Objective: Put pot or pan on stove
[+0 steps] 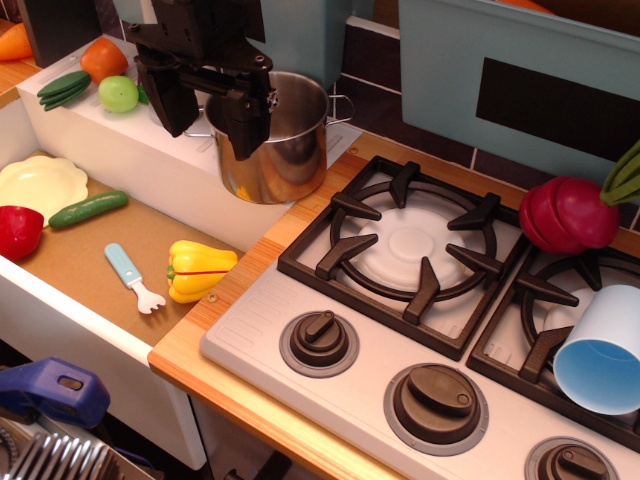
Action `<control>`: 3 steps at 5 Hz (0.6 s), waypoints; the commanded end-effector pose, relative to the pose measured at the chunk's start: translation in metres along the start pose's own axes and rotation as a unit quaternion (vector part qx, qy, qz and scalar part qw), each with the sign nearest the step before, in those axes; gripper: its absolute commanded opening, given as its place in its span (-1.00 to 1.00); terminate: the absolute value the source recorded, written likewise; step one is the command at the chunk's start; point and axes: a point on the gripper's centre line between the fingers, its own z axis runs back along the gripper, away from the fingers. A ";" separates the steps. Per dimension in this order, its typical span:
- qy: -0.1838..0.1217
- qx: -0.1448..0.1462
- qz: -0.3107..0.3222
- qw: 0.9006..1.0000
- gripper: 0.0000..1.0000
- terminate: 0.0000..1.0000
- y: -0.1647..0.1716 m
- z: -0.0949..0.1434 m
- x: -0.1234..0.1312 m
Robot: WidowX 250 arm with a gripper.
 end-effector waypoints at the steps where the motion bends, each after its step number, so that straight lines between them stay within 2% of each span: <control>1: 0.000 0.000 0.000 1.000 1.00 -1.00 0.000 0.000 0.000; 2: -0.030 0.034 -0.071 0.996 1.00 -1.00 -0.006 -0.003 0.003; 3: -0.054 0.042 -0.137 0.988 1.00 -1.00 -0.007 -0.005 0.016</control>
